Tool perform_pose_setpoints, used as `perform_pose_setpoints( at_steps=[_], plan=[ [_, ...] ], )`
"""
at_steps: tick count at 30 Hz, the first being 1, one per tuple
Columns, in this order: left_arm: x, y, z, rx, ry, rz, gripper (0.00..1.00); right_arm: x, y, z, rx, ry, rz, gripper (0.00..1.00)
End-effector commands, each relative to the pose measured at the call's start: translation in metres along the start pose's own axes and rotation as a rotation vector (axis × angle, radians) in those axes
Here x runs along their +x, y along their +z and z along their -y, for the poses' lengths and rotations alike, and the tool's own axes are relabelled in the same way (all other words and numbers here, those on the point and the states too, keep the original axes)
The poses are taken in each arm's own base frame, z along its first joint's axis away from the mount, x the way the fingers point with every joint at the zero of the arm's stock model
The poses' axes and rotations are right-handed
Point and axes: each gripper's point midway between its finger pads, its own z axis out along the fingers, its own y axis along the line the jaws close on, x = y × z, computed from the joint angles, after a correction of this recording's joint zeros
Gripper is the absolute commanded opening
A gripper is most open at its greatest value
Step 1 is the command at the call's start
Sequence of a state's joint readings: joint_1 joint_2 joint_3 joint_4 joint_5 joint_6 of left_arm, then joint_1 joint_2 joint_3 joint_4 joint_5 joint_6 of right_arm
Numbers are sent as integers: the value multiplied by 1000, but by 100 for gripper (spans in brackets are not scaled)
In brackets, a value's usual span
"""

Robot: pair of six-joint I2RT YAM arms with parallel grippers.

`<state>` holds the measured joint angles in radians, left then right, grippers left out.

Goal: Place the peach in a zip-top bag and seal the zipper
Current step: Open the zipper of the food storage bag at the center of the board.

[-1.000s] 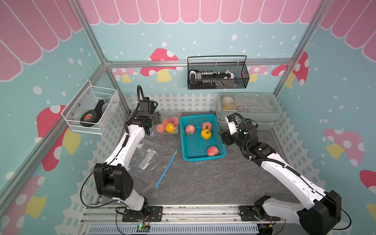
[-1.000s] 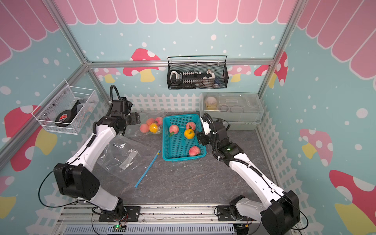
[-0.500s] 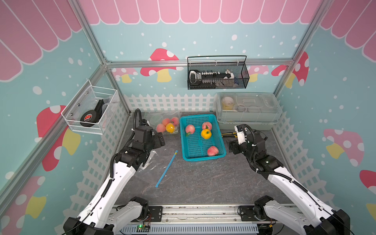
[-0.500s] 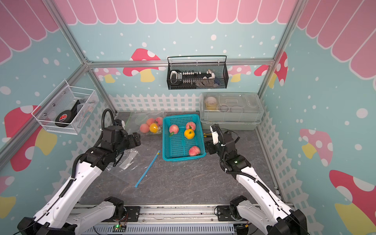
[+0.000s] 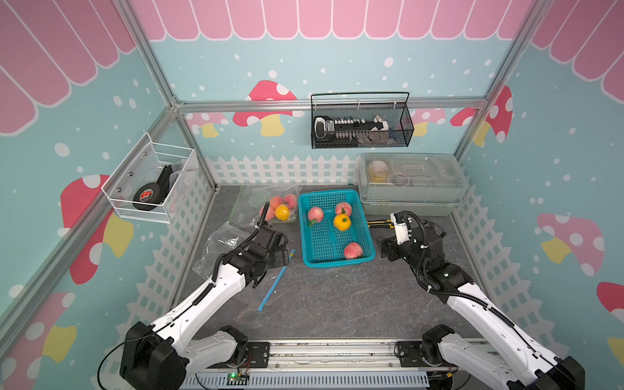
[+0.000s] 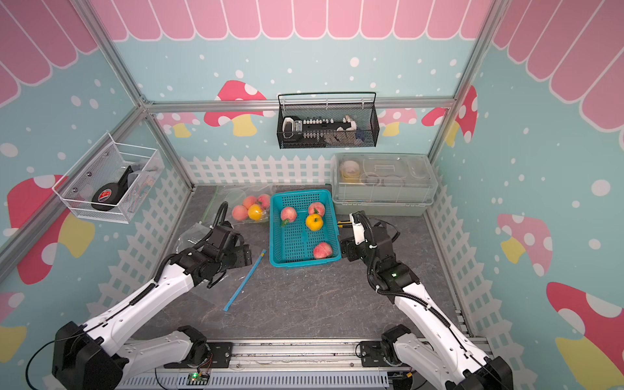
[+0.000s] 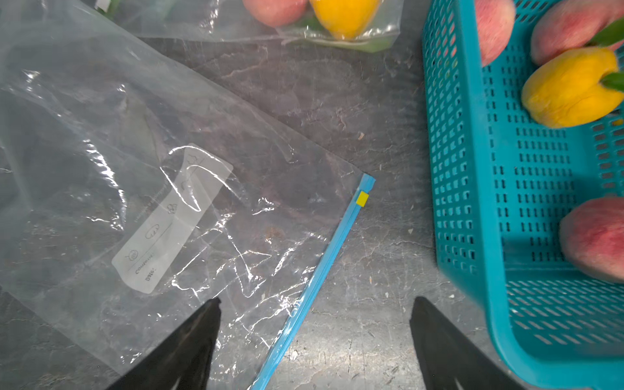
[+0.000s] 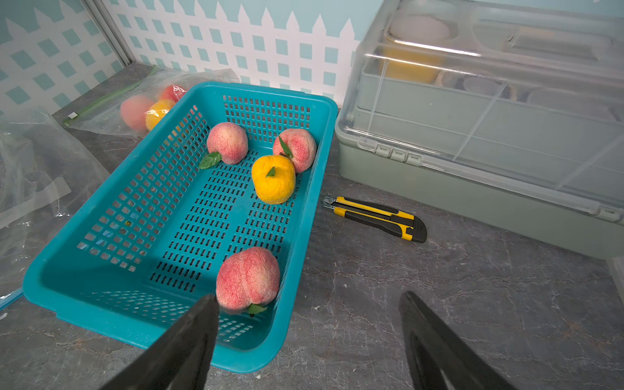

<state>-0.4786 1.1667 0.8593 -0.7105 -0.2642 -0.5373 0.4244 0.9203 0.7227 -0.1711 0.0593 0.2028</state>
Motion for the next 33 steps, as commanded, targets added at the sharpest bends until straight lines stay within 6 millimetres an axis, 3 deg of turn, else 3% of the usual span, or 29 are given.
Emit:
perform_pose_setpoints(
  at_steps=[1, 7, 13, 22, 30, 33],
  plan=[
    [6, 12, 6, 21, 33, -18, 87, 0, -4, 3, 9, 5, 3, 85],
    [30, 44, 6, -11, 91, -134, 80, 0, -6, 4, 15, -5, 2, 85],
    [42, 68, 4, -51, 139, -212, 69, -2, -8, 5, 18, -9, 3, 85],
    [49, 89, 8, -56, 146, -283, 56, 0, -6, 3, 12, -6, -8, 85],
    [50, 96, 7, -53, 133, -296, 46, 3, -6, 4, 16, -9, -17, 85],
    [52, 100, 7, -53, 130, -311, 37, 4, -5, 4, 16, -7, -19, 85]
  ],
)
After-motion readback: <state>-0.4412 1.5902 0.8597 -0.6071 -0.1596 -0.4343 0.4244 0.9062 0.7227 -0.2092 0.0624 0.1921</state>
